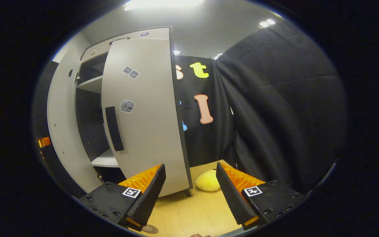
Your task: Grasp the bottle in the cabinet with the left hand and place it on the coaster, then close the right door with the right hand and the left door with the left hand.
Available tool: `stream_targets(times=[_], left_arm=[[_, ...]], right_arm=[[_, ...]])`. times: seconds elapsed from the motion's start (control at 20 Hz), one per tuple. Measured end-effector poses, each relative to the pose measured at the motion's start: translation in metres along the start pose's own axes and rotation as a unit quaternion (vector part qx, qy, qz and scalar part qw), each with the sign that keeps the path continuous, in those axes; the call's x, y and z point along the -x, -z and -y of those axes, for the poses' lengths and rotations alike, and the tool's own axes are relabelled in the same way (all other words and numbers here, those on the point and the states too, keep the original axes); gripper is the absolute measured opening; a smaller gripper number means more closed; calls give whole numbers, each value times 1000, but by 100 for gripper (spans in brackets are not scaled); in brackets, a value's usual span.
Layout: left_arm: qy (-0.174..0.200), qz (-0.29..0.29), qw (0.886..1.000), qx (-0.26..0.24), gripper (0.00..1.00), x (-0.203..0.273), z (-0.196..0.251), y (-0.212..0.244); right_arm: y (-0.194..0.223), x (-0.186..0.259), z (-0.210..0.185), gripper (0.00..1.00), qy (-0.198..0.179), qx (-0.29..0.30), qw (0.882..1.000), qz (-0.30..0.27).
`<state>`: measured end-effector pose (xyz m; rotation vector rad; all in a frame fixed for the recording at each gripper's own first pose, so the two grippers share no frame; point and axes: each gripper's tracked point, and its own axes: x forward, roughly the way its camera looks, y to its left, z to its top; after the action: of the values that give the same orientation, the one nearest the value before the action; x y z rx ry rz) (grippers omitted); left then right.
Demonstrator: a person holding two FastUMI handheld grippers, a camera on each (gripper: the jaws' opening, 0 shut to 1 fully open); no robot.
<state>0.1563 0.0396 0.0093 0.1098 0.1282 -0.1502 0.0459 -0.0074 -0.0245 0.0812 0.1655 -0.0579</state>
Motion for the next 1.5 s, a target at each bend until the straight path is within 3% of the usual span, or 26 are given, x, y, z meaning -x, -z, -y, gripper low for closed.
stream_targets(times=[0.05,0.15,0.2,0.25,0.3,0.35,0.45,0.5,0.55,0.6,0.75,0.85,0.9,1.25,1.5], left_arm=[[-6,-1,1000,-7,84,-1,5,0],[-10,-3,1000,-12,94,-11,19,-3],[-10,-4,1000,-6,95,-14,31,-1],[-11,-4,1000,6,95,-18,41,1],[-17,-9,999,29,95,-24,51,8],[-19,-14,998,61,95,-30,65,10],[-15,-8,994,112,96,-38,91,5],[-21,-5,993,118,95,-37,94,3],[-30,-3,993,117,95,-34,94,1],[-35,-2,993,112,95,-27,97,2],[-52,4,995,89,95,-4,96,-1],[-72,11,995,74,82,19,91,-4],[-79,12,994,67,94,28,93,-5],[-123,32,992,16,94,91,101,-27],[-114,31,993,13,95,93,106,-28]], right_arm=[[1,-26,-2,98,1,1,1000,-3],[-3,-33,8,98,-1,3,1000,-8],[-7,-14,17,98,-4,2,1000,-9],[-10,-18,19,92,-8,2,1000,-9],[-13,-21,21,92,-13,3,1000,-9],[-16,-24,23,98,-18,4,1000,-8],[-23,-30,29,98,-25,3,1000,-3],[-27,-33,33,92,-27,1,1000,1],[-29,-34,37,92,-30,-1,1000,4],[-30,-36,40,98,-35,-4,999,6],[-26,-50,52,98,-45,-1,999,2],[-20,-56,53,98,-60,-2,998,-11],[-20,-58,52,98,-69,-4,998,-13],[-6,-73,39,98,-120,6,992,-26],[-9,-57,24,98,-135,13,991,-19]])
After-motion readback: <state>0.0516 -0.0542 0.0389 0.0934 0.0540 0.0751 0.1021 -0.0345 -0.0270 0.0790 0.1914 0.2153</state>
